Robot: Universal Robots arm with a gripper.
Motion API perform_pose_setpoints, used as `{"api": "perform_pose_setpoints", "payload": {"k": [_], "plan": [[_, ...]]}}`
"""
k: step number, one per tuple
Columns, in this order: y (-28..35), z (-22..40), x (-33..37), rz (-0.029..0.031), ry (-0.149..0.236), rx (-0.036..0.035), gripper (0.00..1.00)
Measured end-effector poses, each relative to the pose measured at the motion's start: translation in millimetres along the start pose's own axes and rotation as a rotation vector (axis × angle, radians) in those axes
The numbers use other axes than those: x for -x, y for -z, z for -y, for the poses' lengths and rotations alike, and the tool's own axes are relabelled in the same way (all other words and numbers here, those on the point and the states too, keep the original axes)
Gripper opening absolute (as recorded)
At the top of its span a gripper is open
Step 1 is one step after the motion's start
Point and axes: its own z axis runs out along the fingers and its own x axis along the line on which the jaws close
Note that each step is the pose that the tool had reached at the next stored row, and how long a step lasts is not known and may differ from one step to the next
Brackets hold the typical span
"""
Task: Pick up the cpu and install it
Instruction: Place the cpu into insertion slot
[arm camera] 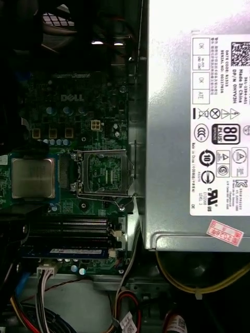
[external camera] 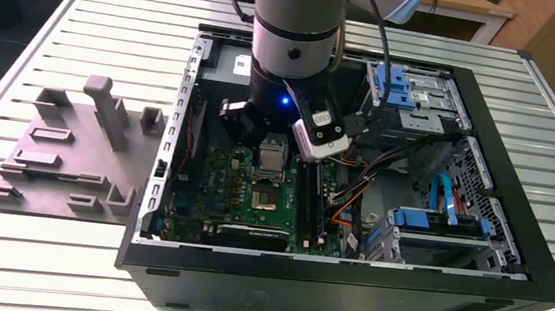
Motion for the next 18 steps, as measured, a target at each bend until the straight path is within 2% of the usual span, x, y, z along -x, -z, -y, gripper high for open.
{"api": "perform_pose_setpoints", "payload": {"k": [3,18], "plan": [[-5.1,0.7,-0.2,0.0001,0.0,0.0002,0.47],[-6.1,0.7,-0.1,0.0002,0.0,0.0003,0.47]]}}
